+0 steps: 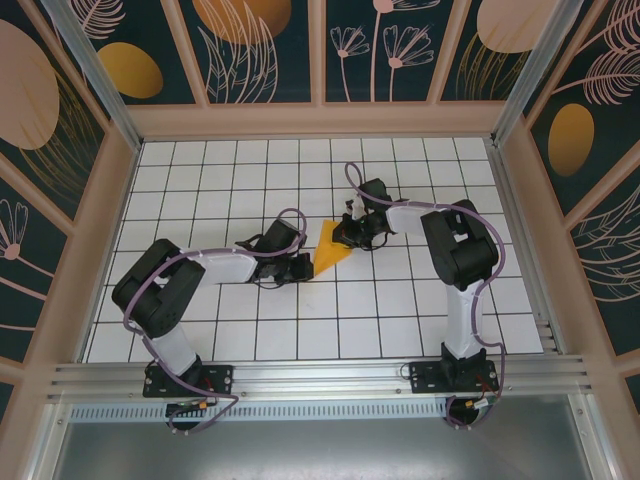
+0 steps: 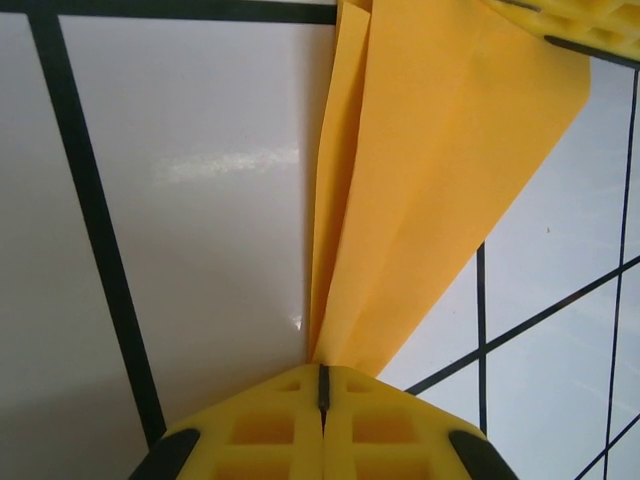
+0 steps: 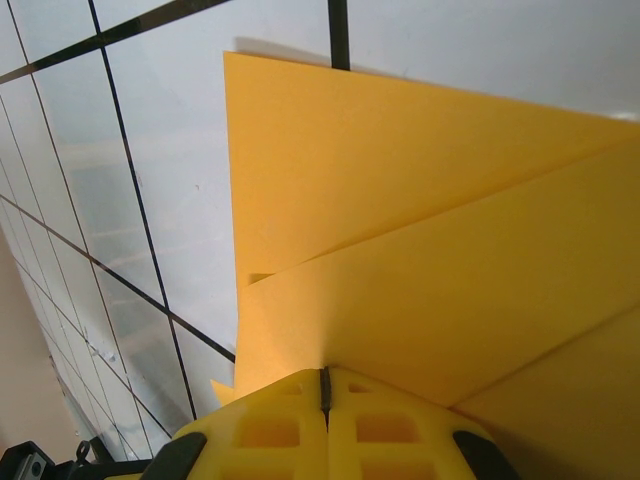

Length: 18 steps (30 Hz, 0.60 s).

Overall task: Fold a paper plane with a square sheet of paper (pick it up from the middle)
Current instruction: Fourth fold the wing at the center of the table.

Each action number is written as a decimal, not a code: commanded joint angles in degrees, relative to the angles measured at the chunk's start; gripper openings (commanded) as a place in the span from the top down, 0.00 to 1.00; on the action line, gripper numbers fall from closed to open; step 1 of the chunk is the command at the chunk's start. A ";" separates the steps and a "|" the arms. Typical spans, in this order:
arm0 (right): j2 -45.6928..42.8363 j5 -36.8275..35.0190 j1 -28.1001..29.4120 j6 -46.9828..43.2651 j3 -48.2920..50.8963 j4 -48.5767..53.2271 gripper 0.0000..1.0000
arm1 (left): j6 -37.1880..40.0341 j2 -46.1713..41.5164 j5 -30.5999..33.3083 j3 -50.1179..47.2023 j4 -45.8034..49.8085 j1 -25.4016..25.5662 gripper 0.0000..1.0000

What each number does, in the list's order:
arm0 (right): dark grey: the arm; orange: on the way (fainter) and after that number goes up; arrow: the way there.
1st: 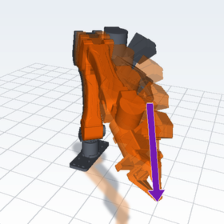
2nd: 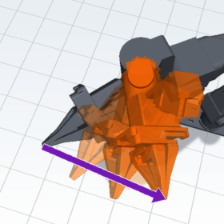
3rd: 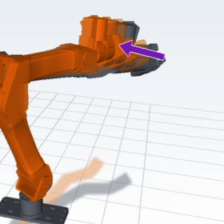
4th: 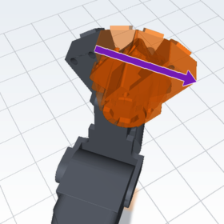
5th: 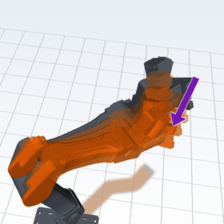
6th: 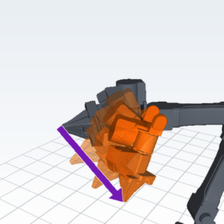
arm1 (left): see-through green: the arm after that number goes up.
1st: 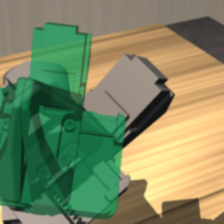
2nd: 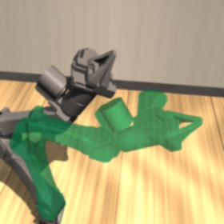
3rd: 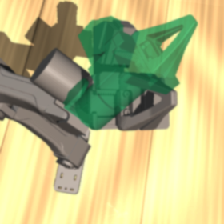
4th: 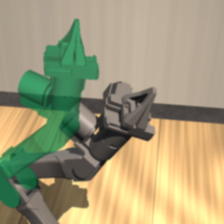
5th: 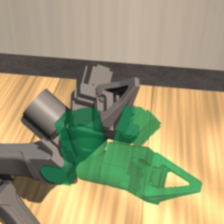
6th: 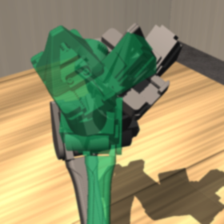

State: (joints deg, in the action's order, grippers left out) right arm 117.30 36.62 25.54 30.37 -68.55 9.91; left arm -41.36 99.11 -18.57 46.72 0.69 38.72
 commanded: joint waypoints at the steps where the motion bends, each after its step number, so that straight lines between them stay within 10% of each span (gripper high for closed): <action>1: 6.22 -8.32 0.39 -0.91 1.91 5.28 0.99 | 3.53 -3.42 1.80 0.79 9.74 0.69 0.92; 18: 6.92 -7.62 0.41 -1.02 1.78 4.92 0.99 | 2.89 6.59 2.73 12.54 -3.85 0.66 0.88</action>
State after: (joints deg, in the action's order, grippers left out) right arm 117.58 37.30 25.39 30.37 -68.77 10.00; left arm -39.03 102.35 -15.42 56.97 -1.13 39.03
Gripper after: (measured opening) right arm 0.058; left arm 0.124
